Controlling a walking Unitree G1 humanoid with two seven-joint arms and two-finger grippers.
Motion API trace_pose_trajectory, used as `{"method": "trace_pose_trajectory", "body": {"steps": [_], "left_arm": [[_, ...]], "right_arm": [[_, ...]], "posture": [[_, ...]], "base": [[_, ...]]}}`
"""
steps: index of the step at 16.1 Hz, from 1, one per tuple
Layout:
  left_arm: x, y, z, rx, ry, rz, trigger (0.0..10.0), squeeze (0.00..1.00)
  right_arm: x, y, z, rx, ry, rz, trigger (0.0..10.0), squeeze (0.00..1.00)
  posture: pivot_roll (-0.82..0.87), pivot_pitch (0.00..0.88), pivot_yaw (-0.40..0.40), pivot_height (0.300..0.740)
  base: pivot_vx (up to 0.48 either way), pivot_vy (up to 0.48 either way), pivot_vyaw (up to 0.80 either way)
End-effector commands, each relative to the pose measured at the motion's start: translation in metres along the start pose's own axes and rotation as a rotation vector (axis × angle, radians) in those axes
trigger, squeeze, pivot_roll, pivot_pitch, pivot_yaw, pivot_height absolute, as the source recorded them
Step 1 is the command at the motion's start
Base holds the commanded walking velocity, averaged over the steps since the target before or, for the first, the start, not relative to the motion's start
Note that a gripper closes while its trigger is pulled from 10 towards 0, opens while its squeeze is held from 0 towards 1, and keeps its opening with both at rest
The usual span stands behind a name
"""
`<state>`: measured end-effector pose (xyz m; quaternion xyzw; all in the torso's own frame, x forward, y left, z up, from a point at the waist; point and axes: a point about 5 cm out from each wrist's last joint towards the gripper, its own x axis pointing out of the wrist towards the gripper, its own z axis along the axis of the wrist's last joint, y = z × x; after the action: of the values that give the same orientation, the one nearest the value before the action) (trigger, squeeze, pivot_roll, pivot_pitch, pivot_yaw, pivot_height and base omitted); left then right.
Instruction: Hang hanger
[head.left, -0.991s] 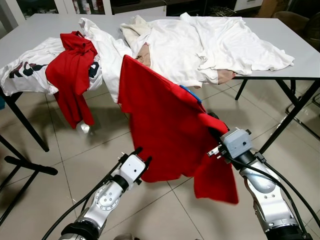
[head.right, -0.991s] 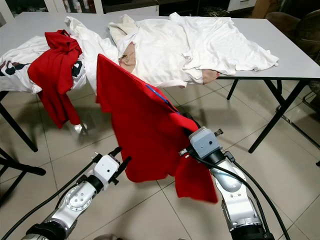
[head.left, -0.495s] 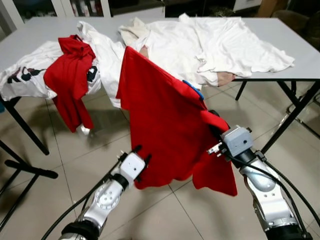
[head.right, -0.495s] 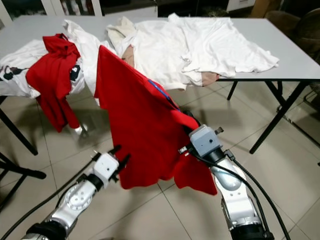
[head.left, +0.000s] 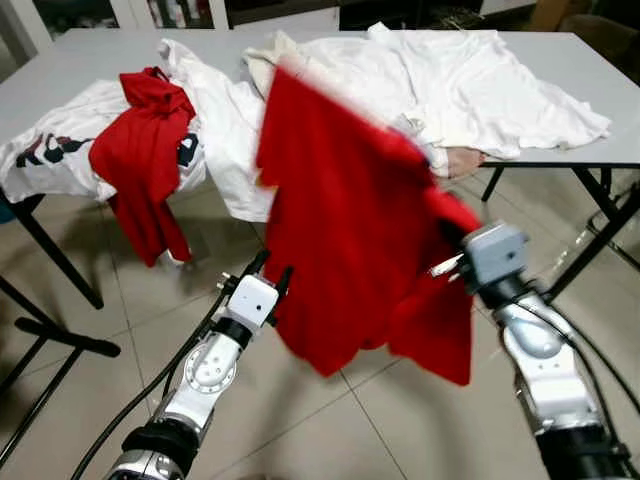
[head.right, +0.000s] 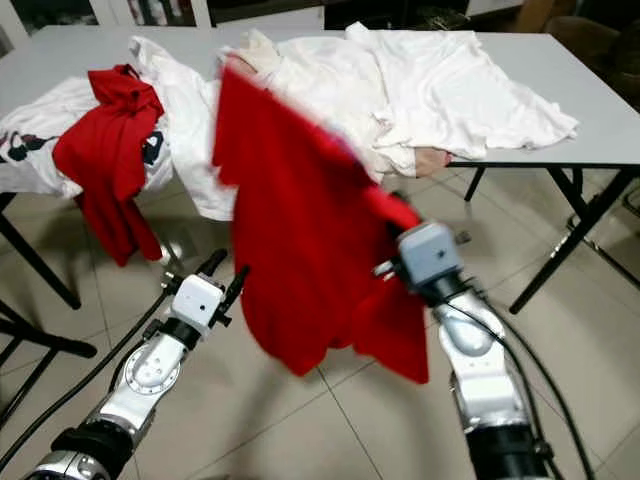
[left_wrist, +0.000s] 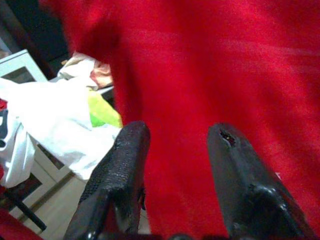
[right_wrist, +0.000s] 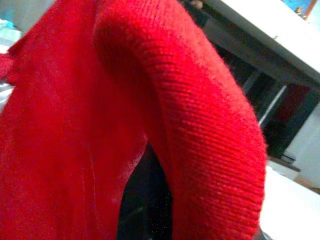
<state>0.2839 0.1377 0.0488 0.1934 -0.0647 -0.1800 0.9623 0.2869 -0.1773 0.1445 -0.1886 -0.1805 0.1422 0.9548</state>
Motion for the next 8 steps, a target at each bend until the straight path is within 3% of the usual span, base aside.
{"method": "trace_pose_trajectory", "body": {"steps": [1, 8], "left_arm": [[-0.0021, 0.0018, -0.0026, -0.006, 0.019, 0.016, 10.0, 0.0], [0.0012, 0.0027, 0.0014, -0.013, 0.002, 0.034, 10.0, 0.0]], "right_arm": [[0.0072, -0.0087, 0.0121, 0.002, -0.055, -0.045, 10.0, 0.0], [0.0154, -0.0077, 0.0152, -0.001, -0.055, -0.04, 10.0, 0.0]], "posture": [[0.05, 0.001, 0.036, 0.74], [0.06, 0.0, 0.033, 0.74]], "base": [[0.48, 0.0, 0.0], [0.48, 0.0, 0.0]]}}
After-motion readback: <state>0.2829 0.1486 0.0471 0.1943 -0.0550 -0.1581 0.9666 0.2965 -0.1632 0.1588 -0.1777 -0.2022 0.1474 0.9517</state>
